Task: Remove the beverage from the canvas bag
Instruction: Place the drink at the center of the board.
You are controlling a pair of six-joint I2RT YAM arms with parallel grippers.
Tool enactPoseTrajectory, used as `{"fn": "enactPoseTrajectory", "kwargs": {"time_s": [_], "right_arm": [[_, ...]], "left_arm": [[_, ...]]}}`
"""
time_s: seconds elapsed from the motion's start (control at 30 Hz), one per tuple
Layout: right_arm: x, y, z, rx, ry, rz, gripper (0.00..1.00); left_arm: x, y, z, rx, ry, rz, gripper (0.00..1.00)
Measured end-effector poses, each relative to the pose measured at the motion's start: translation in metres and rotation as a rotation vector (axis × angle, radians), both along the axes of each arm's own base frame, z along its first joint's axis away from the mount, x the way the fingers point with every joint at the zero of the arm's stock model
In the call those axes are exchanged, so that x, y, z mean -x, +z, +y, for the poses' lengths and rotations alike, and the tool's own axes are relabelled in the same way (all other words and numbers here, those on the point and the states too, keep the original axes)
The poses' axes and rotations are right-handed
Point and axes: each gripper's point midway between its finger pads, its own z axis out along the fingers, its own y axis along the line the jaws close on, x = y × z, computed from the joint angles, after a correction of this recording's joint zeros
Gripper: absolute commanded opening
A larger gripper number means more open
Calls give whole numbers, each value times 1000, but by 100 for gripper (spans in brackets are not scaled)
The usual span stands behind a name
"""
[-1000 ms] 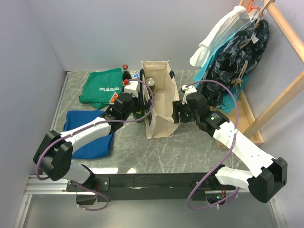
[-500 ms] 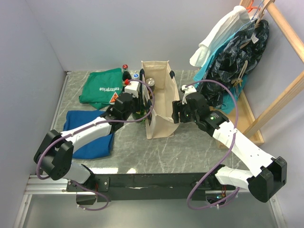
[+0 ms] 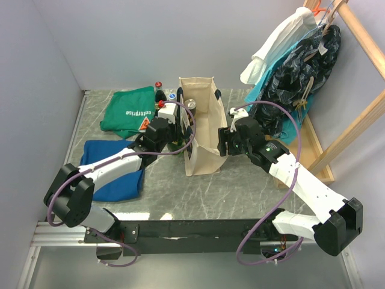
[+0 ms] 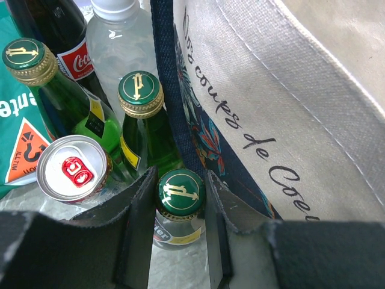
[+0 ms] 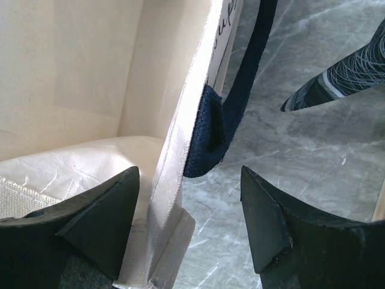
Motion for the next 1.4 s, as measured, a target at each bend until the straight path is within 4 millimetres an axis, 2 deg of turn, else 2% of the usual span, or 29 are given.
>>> {"fn": "enactPoseTrajectory", "kwargs": {"time_s": [0.73,0.77,0.87,1.0,1.03,1.13,1.2,1.27,1.4], "right_arm": [[0,-1,0,4,1,1,74],[0,-1,0,5,1,1,74],[0,-1,0,5,1,1,74],[0,-1,0,5,1,1,74],[0,-1,0,5,1,2,74],[-1,-1,0,5,1,2,74],[-1,-2,0,6,1,4,74],[-1,-2,0,6,1,5,74],[-1,-3,0,8,2,8,74]], "left_arm": [[-5,0,-2,31,20,-13,2],[-5,0,-2,31,20,-13,4],[-6,0,-1,30,25,-13,20],[-6,0,0,28,31,-14,28],[-6,0,0,27,32,-14,34],[-6,0,1,26,37,-15,44],[-6,0,1,25,41,-15,47],[-8,5,3,31,50,-31,54],[-10,20,6,54,72,-70,59]]}}
